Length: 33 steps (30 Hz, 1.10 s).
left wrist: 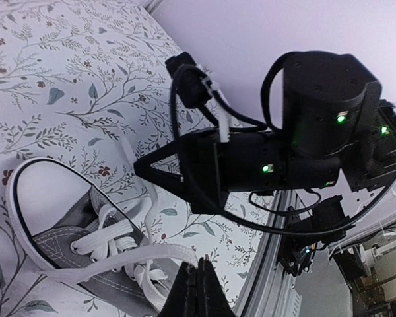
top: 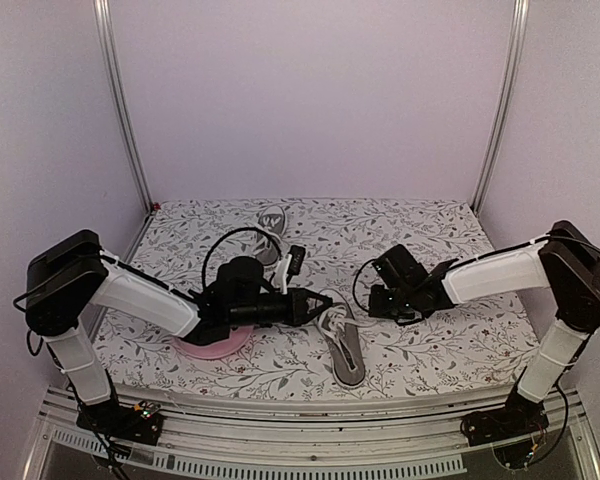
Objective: Tie the shoes
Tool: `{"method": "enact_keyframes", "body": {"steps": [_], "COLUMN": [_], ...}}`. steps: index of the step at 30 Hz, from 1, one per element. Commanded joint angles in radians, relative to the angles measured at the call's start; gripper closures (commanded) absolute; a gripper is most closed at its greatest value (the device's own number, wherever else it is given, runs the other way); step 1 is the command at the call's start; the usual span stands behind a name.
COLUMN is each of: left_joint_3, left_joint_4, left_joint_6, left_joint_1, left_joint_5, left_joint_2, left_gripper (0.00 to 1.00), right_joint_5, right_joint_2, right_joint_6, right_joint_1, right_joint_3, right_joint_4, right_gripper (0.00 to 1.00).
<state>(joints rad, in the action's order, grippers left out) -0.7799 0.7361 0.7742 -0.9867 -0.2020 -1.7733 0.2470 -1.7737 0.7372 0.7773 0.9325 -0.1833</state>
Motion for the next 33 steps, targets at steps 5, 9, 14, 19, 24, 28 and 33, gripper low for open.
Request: {"method": "enact_keyframes", "body": {"steps": [5,9,14,19,24,28,33], "left_joint_3": [-0.075,-0.108,-0.154,-0.129,-0.038,0.02,0.075], "left_joint_4": [-0.015,-0.031,-0.089,-0.111,-0.032,-0.018,0.0], "left_joint_6": [-0.123,-0.147,-0.174,-0.171,-0.169,-0.147,-0.115], "left_joint_1": [0.014,0.029,0.033,0.036,0.041,0.055,0.073], "left_joint_5": [-0.15,-0.202,-0.206,-0.102,-0.024,0.024,0.043], "left_joint_2": [-0.036,-0.07,-0.099,-0.068,0.019,0.077,0.107], "left_gripper": [1.0,1.0,1.0,1.0,1.0,1.0,1.0], "right_joint_5": [-0.148,-0.23,-0.313,-0.361,-0.331,-0.236,-0.085], "right_joint_2": [0.345,0.415,0.438,0.442,0.47,0.519,0.584], "right_joint_6": [-0.079,-0.143,-0.186,-0.203,-0.198,-0.192,-0.191], "right_joint_1": [-0.018,-0.018,-0.018,-0.017,-0.017,-0.018,-0.017], "right_joint_3": [-0.147,-0.148,-0.129,-0.112,-0.123,-0.138,-0.16], "right_joint_4": [0.351,0.429,0.488,0.503,0.503,0.47,0.381], "right_gripper": [0.98,0.98,0.98,0.98,0.98,0.98,0.98]}}
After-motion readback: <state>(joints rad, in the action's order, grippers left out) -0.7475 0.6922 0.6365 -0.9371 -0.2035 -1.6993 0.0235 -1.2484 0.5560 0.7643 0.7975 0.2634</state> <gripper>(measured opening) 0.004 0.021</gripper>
